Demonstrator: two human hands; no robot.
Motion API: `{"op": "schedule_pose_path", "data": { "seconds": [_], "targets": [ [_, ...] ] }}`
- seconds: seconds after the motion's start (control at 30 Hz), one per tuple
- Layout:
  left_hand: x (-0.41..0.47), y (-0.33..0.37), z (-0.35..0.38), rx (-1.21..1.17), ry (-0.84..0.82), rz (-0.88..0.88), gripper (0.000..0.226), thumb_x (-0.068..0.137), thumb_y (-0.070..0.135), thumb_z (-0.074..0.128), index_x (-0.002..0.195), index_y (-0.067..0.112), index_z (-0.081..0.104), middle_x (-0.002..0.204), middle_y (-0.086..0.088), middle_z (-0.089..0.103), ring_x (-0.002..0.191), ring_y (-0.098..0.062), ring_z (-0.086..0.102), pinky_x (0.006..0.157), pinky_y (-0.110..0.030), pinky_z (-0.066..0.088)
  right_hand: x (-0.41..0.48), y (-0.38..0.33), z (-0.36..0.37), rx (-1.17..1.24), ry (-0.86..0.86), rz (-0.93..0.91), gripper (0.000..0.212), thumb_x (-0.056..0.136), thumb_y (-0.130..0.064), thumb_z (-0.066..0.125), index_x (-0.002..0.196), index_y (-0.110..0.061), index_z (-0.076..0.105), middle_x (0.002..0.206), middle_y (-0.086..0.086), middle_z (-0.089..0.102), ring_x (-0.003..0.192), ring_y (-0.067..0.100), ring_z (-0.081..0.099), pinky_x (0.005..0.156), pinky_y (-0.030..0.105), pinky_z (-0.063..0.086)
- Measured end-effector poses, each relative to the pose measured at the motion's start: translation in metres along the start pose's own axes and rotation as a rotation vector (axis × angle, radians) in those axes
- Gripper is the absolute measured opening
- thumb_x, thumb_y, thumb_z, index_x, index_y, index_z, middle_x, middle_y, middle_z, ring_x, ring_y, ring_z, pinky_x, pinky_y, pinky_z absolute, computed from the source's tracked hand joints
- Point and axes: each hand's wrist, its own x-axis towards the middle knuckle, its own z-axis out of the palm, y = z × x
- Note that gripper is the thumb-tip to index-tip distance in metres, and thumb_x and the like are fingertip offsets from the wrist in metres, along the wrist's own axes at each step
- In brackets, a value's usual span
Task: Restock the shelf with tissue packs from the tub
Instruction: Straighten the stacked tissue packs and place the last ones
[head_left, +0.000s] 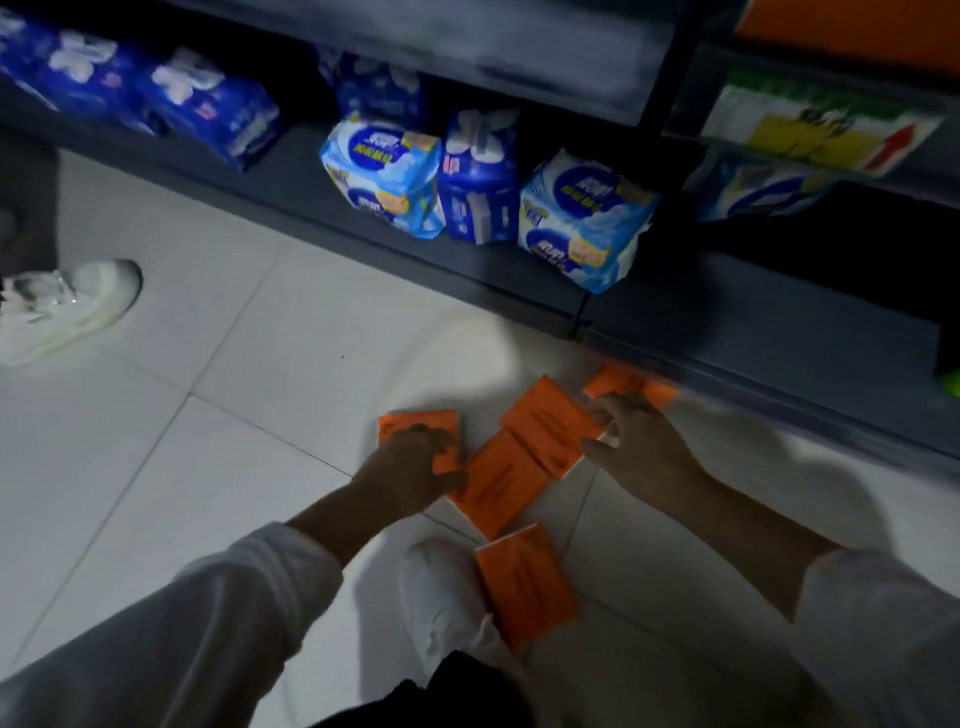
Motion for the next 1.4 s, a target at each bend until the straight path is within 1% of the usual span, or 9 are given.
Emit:
{"op": "schedule_pose_path", "data": {
  "seconds": [0.33, 0.53, 0.63, 0.73, 0.9, 1.1, 1.2, 1.3, 1.4],
  "targets": [
    [0.054, -0.005, 0.062, 0.201, -0.073, -0.092, 0.088, 0.085, 0.045, 0.060, 0.149, 0.015, 0.007, 0.152, -0.010, 0.027, 0.133, -0.032, 0.030, 0.107, -0.039, 0.027, 0.041, 0.021, 0.039, -0.018, -0.069, 0.107, 0.060, 0.083, -0.023, 0.066, 0.137, -0.011, 0.041, 0.130, 0.013, 0.048, 0.122, 0.027, 0.043, 0.097, 0.039, 0.043],
    [0.052, -0.010, 0.040, -0.009, -0.071, -0.115, 0.066, 0.082, 0.043, 0.058, 0.136, 0.010, 0.040, 0.120, -0.016, 0.050, 0.108, -0.030, 0.052, 0.085, -0.028, 0.040, 0.058, 0.021, 0.060, -0.167, -0.069, 0.178, 0.078, 0.081, -0.037, 0.068, 0.144, -0.011, 0.029, 0.137, 0.013, 0.042, 0.127, 0.029, 0.036, 0.099, 0.035, 0.039],
    [0.042, -0.022, 0.022, -0.446, -0.020, -0.234, 0.023, 0.087, 0.026, 0.062, 0.102, 0.009, 0.057, 0.086, -0.006, 0.057, 0.074, -0.017, 0.056, 0.059, -0.021, 0.043, 0.057, 0.023, 0.072, -0.246, -0.095, 0.240, 0.090, 0.079, -0.039, 0.069, 0.147, -0.011, 0.017, 0.144, 0.013, 0.034, 0.132, 0.030, 0.032, 0.100, 0.037, 0.038],
    [0.032, -0.022, 0.019, -0.753, 0.102, -0.303, 0.004, 0.089, 0.013, 0.056, 0.092, 0.012, 0.060, 0.077, -0.002, 0.059, 0.067, -0.011, 0.057, 0.056, -0.018, 0.046, 0.050, 0.031, 0.079, -0.290, -0.099, 0.302, 0.096, 0.080, -0.042, 0.069, 0.148, -0.011, 0.009, 0.149, 0.012, 0.028, 0.134, 0.030, 0.031, 0.100, 0.039, 0.039],
    [0.034, -0.022, 0.021, -0.830, 0.218, -0.347, 0.012, 0.089, 0.007, 0.054, 0.080, 0.011, 0.061, 0.078, -0.009, 0.065, 0.072, -0.019, 0.061, 0.064, -0.028, 0.050, 0.039, 0.039, 0.086, -0.288, -0.022, 0.370, 0.095, 0.078, -0.048, 0.067, 0.147, -0.010, 0.014, 0.146, 0.012, 0.033, 0.131, 0.028, 0.037, 0.097, 0.037, 0.041],
    [0.035, -0.016, 0.014, -0.797, 0.221, -0.342, 0.013, 0.083, 0.014, 0.059, 0.090, 0.005, 0.064, 0.085, -0.014, 0.069, 0.076, -0.023, 0.065, 0.065, -0.029, 0.050, 0.043, 0.026, 0.085, -0.218, -0.039, 0.391, 0.068, 0.070, -0.042, 0.075, 0.123, -0.010, 0.047, 0.126, 0.013, 0.039, 0.118, 0.031, 0.040, 0.091, 0.040, 0.043],
    [0.024, -0.013, 0.003, -0.779, 0.251, -0.373, 0.034, 0.064, 0.031, 0.060, 0.091, 0.010, 0.065, 0.084, -0.009, 0.070, 0.079, -0.022, 0.066, 0.068, -0.031, 0.051, 0.039, 0.014, 0.076, -0.017, -0.016, 0.344, 0.054, 0.077, -0.029, 0.071, 0.122, -0.009, 0.048, 0.126, 0.014, 0.038, 0.117, 0.031, 0.041, 0.091, 0.038, 0.044],
    [0.004, -0.001, -0.019, -0.777, 0.293, -0.342, 0.018, 0.068, 0.029, 0.062, 0.082, 0.017, 0.063, 0.078, -0.004, 0.066, 0.073, -0.018, 0.063, 0.065, -0.029, 0.049, 0.028, -0.003, 0.053, 0.208, -0.013, 0.295, 0.050, 0.078, -0.017, 0.071, 0.122, -0.006, 0.049, 0.122, 0.014, 0.049, 0.108, 0.027, 0.052, 0.081, 0.027, 0.042],
    [-0.020, 0.014, -0.046, -0.790, 0.351, -0.298, 0.029, 0.063, 0.035, 0.063, 0.086, 0.018, 0.060, 0.084, -0.007, 0.067, 0.077, -0.019, 0.064, 0.071, -0.033, 0.051, 0.009, -0.021, 0.028, 0.400, -0.023, 0.289, 0.047, 0.076, -0.011, 0.073, 0.117, -0.007, 0.051, 0.112, 0.009, 0.059, 0.100, 0.021, 0.056, 0.078, 0.025, 0.042]
  ]
}}
